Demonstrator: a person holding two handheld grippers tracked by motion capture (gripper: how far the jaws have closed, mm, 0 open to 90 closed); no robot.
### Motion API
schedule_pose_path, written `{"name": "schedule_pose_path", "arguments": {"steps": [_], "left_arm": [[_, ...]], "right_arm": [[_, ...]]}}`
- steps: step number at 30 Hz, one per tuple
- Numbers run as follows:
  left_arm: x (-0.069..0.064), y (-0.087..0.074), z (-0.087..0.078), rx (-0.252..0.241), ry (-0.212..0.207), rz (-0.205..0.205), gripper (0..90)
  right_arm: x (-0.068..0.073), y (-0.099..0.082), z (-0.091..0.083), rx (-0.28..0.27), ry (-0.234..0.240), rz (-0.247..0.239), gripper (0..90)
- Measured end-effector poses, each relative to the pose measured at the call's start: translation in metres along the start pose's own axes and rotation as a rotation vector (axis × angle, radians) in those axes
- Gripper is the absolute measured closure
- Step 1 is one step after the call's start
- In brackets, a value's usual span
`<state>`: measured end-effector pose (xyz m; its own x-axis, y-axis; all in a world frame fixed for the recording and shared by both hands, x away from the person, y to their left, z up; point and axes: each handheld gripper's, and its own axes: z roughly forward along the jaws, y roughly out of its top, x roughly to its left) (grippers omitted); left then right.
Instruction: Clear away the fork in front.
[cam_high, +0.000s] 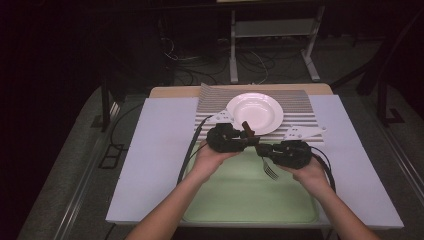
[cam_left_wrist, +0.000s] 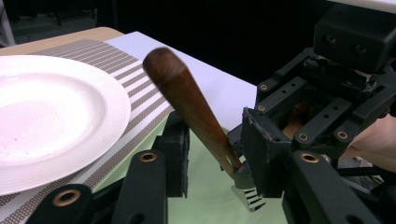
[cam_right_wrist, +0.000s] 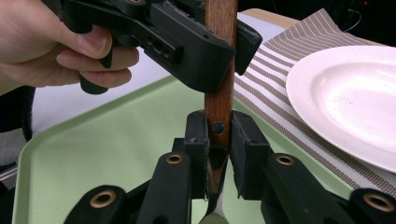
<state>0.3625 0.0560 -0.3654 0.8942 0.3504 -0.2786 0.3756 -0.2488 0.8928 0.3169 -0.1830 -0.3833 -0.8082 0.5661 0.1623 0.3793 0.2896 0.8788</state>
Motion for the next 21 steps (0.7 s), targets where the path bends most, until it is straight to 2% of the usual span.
{"name": "schedule_pose_path", "arguments": {"steps": [4, 8, 16, 17, 18, 21], "left_arm": [[-0.001, -0.002, 0.001, -0.011, -0.004, -0.005, 69.3], [-0.003, -0.001, 0.001, -0.032, -0.032, -0.006, 74.6], [-0.003, 0.000, -0.004, -0.037, -0.043, 0.001, 76.7], [-0.002, 0.000, -0.005, -0.036, -0.038, 0.004, 77.1], [-0.002, 0.000, -0.005, -0.039, -0.037, 0.005, 77.1], [0.000, 0.002, -0.011, -0.042, -0.032, 0.007, 77.4]], "right_arm": [[0.001, 0.001, 0.001, -0.002, -0.007, -0.005, 77.1], [0.004, 0.002, 0.002, 0.001, -0.018, -0.017, 77.3], [0.008, 0.003, 0.004, -0.016, -0.028, -0.039, 76.1], [0.008, 0.002, 0.005, -0.019, -0.033, -0.046, 68.7], [0.008, 0.002, 0.005, -0.019, -0.033, -0.046, 68.7], [0.007, 0.000, 0.007, 0.002, -0.023, -0.043, 55.2]]}}
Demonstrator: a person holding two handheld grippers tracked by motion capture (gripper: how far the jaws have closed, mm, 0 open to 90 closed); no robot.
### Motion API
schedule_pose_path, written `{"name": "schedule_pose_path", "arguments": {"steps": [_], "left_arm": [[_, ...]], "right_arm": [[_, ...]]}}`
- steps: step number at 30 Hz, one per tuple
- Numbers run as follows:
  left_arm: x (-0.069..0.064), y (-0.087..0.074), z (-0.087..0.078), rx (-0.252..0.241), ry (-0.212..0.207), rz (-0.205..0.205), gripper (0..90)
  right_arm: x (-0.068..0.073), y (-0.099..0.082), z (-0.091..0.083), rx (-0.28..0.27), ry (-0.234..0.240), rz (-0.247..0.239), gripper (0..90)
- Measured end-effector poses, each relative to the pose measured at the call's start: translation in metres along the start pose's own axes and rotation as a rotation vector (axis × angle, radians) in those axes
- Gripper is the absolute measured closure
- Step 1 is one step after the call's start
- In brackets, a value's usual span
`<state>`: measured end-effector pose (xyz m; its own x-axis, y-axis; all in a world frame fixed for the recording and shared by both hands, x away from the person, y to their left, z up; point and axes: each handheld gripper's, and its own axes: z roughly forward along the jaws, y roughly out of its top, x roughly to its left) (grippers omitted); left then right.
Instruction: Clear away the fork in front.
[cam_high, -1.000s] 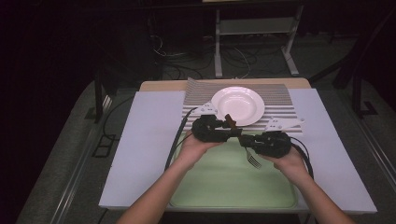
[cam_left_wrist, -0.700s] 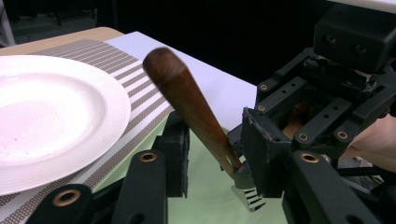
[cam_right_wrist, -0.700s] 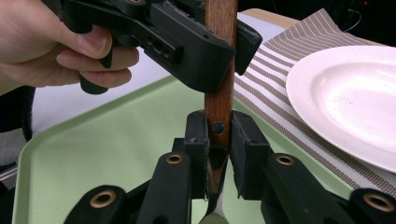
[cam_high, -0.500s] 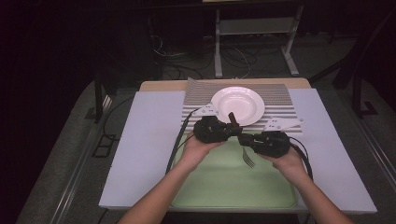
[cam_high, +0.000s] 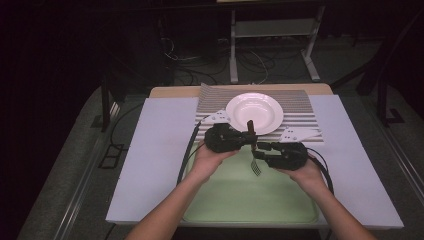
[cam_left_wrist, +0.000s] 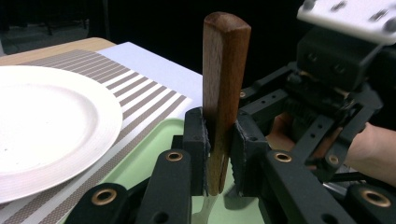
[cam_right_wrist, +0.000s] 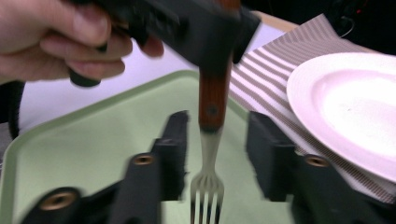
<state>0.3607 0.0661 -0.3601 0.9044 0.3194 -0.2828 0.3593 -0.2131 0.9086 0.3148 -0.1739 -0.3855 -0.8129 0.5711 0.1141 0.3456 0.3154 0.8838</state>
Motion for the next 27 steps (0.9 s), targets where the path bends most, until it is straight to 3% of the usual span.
{"name": "schedule_pose_path", "arguments": {"steps": [3, 4, 11, 18, 27], "left_arm": [[0.002, 0.000, -0.005, 0.002, 0.016, 0.006, 77.6], [0.004, 0.000, -0.009, 0.002, 0.013, 0.007, 77.7], [0.005, 0.001, -0.015, 0.021, -0.005, 0.030, 77.7], [0.006, 0.004, -0.027, 0.047, -0.021, 0.056, 77.7], [0.000, 0.002, -0.053, 0.075, -0.020, 0.091, 77.5]], "right_arm": [[-0.003, -0.004, -0.001, 0.015, 0.018, 0.016, 39.0], [-0.005, -0.006, -0.002, 0.024, -0.022, 0.017, 32.7], [-0.013, -0.011, -0.011, -0.001, -0.042, 0.042, 14.2], [-0.024, -0.025, -0.026, -0.021, -0.071, 0.061, 5.6], [-0.029, -0.048, -0.045, -0.013, -0.105, 0.059, 3.4]]}}
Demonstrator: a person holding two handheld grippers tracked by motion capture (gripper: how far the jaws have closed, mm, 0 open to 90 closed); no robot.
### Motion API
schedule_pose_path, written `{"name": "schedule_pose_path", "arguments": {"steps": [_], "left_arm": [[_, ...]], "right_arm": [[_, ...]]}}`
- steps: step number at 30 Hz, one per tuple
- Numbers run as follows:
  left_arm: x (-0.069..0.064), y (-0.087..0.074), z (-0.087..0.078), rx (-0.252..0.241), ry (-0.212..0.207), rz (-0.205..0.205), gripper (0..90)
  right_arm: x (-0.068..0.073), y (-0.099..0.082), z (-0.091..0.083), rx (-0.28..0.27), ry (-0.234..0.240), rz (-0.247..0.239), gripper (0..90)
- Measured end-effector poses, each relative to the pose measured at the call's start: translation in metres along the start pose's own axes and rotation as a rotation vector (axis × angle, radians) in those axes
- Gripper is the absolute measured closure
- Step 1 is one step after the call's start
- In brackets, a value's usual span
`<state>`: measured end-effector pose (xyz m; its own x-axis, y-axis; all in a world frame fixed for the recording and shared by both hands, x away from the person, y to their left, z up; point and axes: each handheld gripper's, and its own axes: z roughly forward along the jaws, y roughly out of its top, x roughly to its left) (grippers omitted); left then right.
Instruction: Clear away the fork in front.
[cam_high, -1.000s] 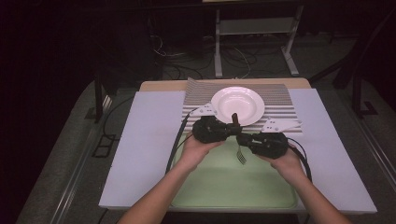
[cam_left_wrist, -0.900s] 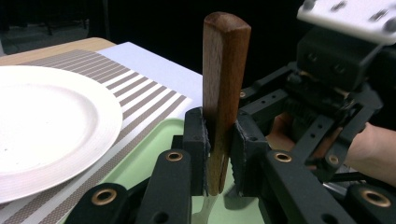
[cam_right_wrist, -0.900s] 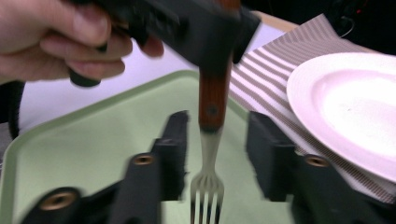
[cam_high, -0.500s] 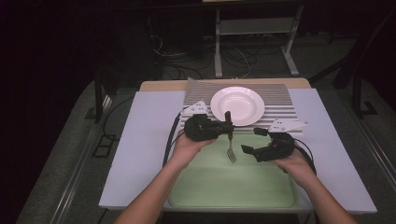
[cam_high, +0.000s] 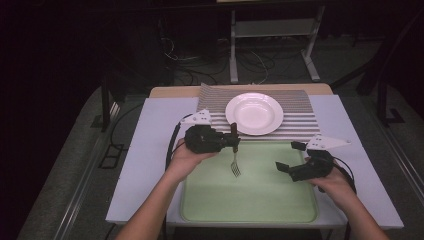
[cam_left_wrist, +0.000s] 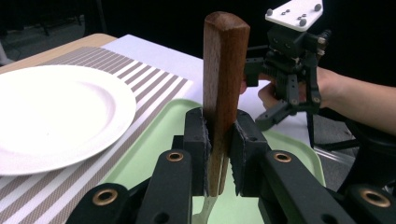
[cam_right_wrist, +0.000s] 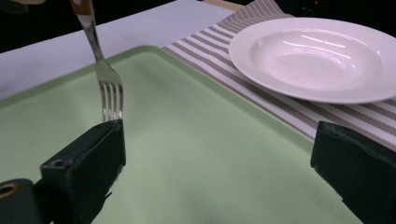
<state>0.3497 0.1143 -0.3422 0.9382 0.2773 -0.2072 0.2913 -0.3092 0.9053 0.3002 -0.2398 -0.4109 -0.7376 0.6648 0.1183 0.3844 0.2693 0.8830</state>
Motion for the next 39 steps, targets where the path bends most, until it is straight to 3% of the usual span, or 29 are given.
{"name": "schedule_pose_path", "arguments": {"steps": [9, 17, 22, 25, 34, 39], "left_arm": [[-0.001, -0.012, -0.031, -0.014, 0.000, -0.056, 77.4], [-0.004, -0.021, -0.053, -0.004, 0.011, -0.070, 77.4], [-0.010, -0.032, -0.068, 0.009, 0.018, -0.082, 77.3], [-0.013, -0.042, -0.078, 0.014, 0.014, -0.111, 77.3], [-0.014, -0.054, -0.082, 0.036, 0.003, -0.142, 77.2], [-0.010, -0.056, -0.081, 0.030, 0.024, -0.140, 76.7]], "right_arm": [[0.001, -0.023, -0.016, -0.005, -0.006, 0.023, 3.4], [-0.002, -0.038, -0.029, -0.003, -0.022, 0.044, 3.4], [-0.005, -0.042, -0.032, 0.005, -0.042, 0.047, 3.4], [-0.005, -0.041, -0.032, 0.000, -0.046, 0.052, 3.4], [-0.005, -0.041, -0.031, 0.000, -0.048, 0.046, 3.7], [-0.005, -0.041, -0.031, -0.007, -0.049, 0.046, 4.0]]}}
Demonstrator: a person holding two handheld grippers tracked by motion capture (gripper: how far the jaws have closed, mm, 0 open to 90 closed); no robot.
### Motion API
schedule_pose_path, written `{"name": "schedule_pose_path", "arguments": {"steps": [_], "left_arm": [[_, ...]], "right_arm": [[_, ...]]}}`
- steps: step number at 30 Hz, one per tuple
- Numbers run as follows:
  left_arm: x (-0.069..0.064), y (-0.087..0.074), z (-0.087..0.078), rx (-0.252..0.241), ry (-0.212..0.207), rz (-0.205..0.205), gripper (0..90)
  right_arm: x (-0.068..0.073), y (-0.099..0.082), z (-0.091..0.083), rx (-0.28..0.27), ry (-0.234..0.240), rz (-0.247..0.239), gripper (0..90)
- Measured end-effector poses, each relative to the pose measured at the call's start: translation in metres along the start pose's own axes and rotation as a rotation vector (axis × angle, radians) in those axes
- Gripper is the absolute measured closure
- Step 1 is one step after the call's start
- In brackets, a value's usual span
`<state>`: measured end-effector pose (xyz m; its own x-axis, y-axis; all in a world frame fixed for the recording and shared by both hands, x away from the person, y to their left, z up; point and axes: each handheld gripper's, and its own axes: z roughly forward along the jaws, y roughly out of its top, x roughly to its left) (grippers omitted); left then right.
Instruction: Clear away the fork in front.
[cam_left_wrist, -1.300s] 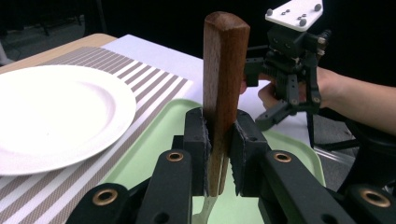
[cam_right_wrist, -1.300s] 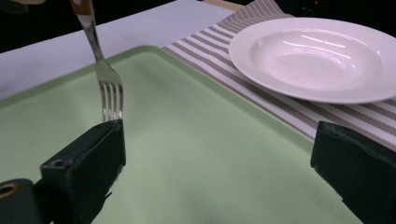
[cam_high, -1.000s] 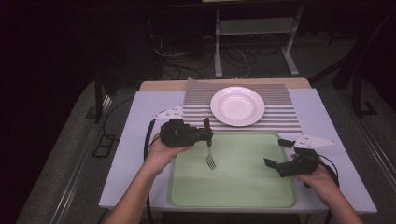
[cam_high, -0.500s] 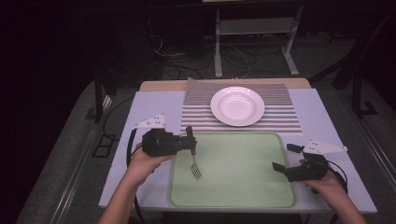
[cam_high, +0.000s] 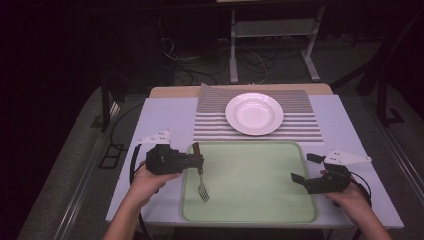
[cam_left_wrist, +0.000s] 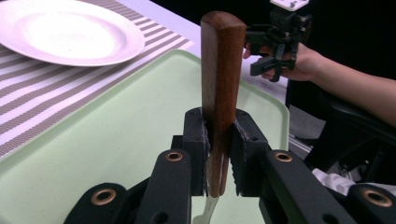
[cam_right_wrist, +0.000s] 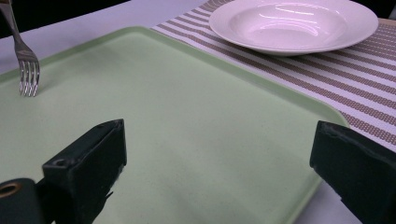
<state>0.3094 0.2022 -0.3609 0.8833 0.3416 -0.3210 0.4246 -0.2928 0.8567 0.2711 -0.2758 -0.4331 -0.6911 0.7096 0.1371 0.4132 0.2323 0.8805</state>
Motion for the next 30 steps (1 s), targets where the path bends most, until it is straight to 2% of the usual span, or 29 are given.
{"name": "schedule_pose_path", "arguments": {"steps": [5, 13, 22, 28, 30], "left_arm": [[0.007, 0.000, 0.006, 0.006, 0.050, 0.013, 76.7], [0.021, 0.003, 0.016, 0.026, 0.070, 0.015, 74.4], [0.042, 0.005, 0.031, 0.067, 0.083, -0.031, 71.5], [0.049, -0.002, 0.041, 0.082, 0.106, -0.054, 69.1], [0.053, -0.007, 0.044, 0.087, 0.124, -0.073, 67.6]], "right_arm": [[0.000, 0.000, 0.001, 0.008, 0.003, -0.006, 4.0], [0.001, 0.000, 0.003, 0.015, -0.004, -0.018, 4.0], [0.000, 0.000, 0.002, 0.016, -0.020, -0.025, 4.9], [0.000, 0.000, 0.002, 0.014, -0.019, -0.032, 4.9], [0.001, 0.001, 0.003, 0.022, -0.024, -0.042, 4.9]]}}
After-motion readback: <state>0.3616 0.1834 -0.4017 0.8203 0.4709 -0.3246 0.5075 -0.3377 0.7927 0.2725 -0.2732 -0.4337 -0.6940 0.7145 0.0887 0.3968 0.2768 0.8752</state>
